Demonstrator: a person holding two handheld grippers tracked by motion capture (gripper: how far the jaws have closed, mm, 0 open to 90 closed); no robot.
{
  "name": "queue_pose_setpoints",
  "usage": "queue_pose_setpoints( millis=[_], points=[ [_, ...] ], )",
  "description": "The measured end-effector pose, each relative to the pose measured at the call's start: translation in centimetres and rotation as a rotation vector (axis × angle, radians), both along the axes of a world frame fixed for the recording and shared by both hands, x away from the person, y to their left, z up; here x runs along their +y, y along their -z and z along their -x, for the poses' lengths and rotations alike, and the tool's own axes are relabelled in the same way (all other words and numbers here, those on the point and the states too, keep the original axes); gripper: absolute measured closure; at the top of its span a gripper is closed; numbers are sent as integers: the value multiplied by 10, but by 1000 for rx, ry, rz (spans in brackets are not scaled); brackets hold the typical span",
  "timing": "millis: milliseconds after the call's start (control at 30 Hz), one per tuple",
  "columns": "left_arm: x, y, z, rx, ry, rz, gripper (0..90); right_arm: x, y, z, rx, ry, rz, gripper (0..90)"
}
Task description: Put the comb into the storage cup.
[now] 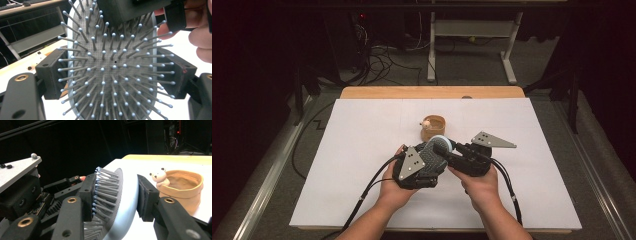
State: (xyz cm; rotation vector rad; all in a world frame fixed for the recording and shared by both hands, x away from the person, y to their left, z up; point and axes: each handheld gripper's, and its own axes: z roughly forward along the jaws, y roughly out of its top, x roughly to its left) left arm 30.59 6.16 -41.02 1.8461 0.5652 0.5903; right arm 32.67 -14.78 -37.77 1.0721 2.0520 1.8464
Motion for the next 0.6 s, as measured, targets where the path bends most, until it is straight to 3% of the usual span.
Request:
queue_pose_setpoints(
  millis=[600],
  points=[
    [0, 0, -1, 7, 4, 4, 196, -1, 0, -1, 17, 7, -12, 609]
  ],
)
